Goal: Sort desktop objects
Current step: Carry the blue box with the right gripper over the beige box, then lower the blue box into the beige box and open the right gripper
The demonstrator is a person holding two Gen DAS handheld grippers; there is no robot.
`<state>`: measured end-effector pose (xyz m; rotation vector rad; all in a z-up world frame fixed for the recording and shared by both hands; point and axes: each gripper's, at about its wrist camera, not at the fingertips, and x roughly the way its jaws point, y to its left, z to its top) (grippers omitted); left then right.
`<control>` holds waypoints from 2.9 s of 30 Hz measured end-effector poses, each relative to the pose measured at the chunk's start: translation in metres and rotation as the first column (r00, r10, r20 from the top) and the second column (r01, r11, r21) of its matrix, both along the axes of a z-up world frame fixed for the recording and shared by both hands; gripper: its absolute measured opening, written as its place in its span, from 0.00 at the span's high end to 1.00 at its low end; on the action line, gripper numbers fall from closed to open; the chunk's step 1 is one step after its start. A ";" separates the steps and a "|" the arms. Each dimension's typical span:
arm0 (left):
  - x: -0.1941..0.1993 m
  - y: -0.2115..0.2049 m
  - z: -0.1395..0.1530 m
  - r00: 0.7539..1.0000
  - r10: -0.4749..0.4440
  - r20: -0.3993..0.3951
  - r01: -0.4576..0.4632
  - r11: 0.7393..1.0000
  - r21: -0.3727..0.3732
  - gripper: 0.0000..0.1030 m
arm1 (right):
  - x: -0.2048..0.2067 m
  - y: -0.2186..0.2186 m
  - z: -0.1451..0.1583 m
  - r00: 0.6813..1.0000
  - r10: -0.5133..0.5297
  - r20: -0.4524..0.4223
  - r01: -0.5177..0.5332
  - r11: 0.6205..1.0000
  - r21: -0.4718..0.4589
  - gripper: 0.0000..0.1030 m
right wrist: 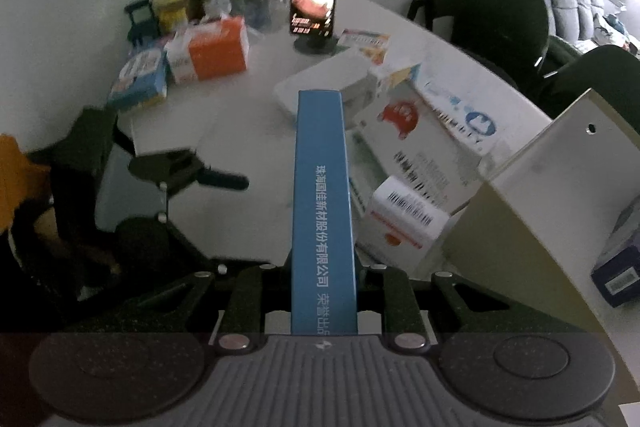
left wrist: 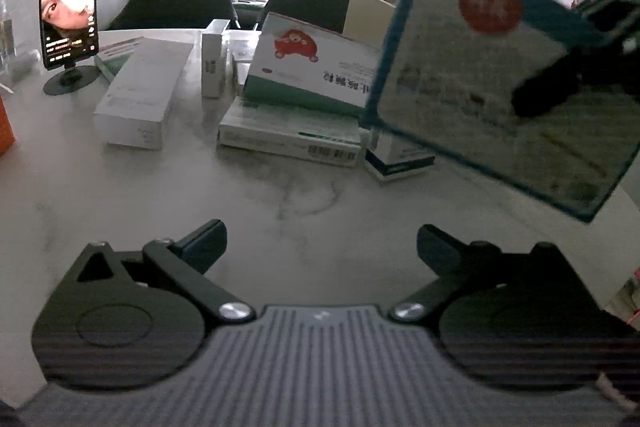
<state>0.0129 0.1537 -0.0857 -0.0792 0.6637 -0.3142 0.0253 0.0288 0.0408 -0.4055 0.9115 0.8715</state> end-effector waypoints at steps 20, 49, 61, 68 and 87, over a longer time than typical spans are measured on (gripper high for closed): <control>0.002 -0.002 0.004 1.000 -0.008 0.018 0.008 1.000 -0.018 0.00 | 0.052 -0.038 0.041 0.977 -0.208 -0.047 0.213 0.966 0.147 0.78; 0.005 0.002 0.009 1.000 0.012 0.025 -0.011 0.999 -0.033 0.00 | 0.160 -0.127 0.028 0.780 -0.610 -0.140 0.625 0.749 0.220 0.78; 0.010 0.002 0.009 1.000 0.012 0.022 -0.011 0.999 -0.037 0.00 | 0.191 -0.144 0.027 0.709 -0.691 -0.145 0.702 0.670 0.241 0.78; 0.013 0.001 0.009 1.000 0.014 0.014 -0.014 0.999 -0.032 0.00 | 0.218 -0.141 0.003 0.664 -0.741 -0.101 0.744 0.639 0.196 0.78; 0.024 -0.004 0.002 0.999 0.024 -0.023 -0.025 0.999 -0.021 0.00 | 0.280 -0.105 -0.059 0.616 -0.787 0.047 0.784 0.617 0.064 0.78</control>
